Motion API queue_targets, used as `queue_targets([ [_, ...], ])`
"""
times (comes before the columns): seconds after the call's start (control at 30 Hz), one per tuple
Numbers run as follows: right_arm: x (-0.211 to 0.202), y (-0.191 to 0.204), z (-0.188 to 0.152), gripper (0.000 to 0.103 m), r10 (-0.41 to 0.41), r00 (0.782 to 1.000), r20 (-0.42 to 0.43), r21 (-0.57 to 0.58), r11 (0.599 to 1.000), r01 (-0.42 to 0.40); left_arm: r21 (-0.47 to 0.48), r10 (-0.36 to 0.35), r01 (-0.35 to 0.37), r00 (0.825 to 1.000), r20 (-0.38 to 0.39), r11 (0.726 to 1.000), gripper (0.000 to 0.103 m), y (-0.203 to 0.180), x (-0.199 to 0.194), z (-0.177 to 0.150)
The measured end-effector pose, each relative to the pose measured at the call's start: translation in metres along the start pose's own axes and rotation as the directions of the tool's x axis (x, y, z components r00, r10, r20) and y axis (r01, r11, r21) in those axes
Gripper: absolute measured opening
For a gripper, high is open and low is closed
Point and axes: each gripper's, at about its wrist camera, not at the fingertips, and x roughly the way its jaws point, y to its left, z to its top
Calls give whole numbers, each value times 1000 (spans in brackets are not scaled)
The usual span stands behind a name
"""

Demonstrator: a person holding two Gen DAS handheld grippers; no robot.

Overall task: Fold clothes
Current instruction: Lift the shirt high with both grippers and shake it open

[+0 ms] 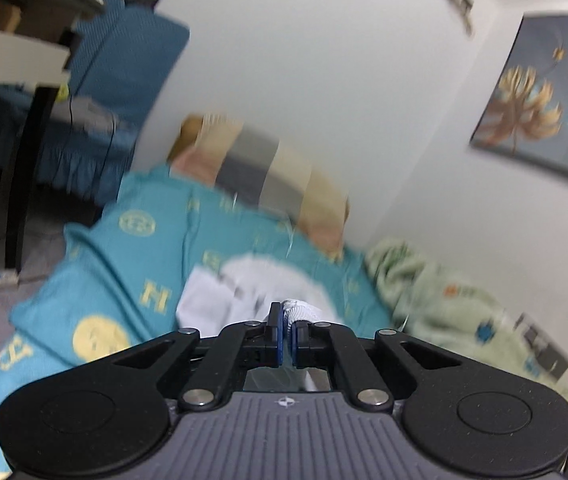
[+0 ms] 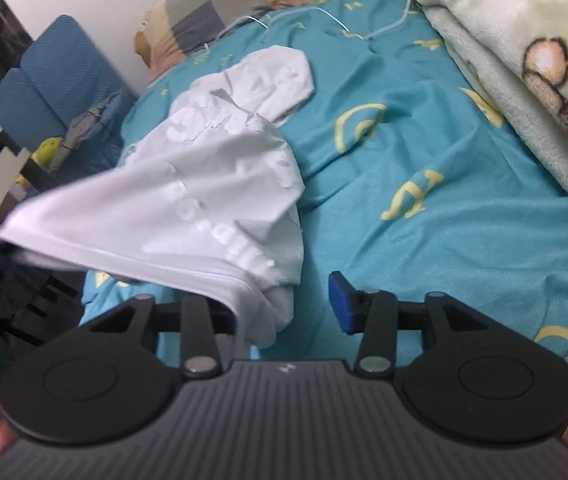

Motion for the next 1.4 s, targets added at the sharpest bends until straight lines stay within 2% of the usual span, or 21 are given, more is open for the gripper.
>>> queue_targets([
  [0.2,-14,4,-6,50,106,994,-23,38,994,-105,-35,8,-6,999,44,999,4,6,-8,12],
  [0.33,-17,7,-9,49,176,983,-52,53,983,-174,-75,8,-3,998,70,997,4,16,-16,15],
  [0.67,-22,13,-16,49,344,932,-109,98,937,-335,-175,33,-8,990,138,985,4,47,-25,31],
  [0.7,-21,14,-17,49,348,931,-112,91,936,-339,-177,34,-9,990,135,984,4,48,-25,32],
  [0.9,-11,23,-19,49,278,956,-97,19,961,-277,-126,-12,28,992,125,992,4,34,-22,31],
  [1.0,-4,30,-24,48,301,946,-120,10,953,-302,-85,-20,30,993,117,996,4,24,-20,28],
  [1.07,3,35,-28,44,321,935,-154,14,946,-322,-75,-13,22,993,114,997,4,22,-18,26],
  [1.13,9,37,-31,27,277,947,-166,-3,960,-281,-78,1,8,994,109,997,4,23,-18,24],
  [1.17,11,36,-32,23,256,953,-162,-7,965,-261,-80,8,1,994,107,997,4,24,-17,23],
  [1.23,12,33,-31,8,232,962,-145,-1,972,-234,-84,22,-14,995,102,996,4,25,-17,21],
  [1.3,5,31,-26,8,215,971,-104,-8,976,-217,-88,24,-14,993,113,996,4,24,-20,23],
  [1.4,-23,30,-8,7,191,981,35,-31,981,-190,-83,13,-1,989,147,997,3,16,-32,35],
])
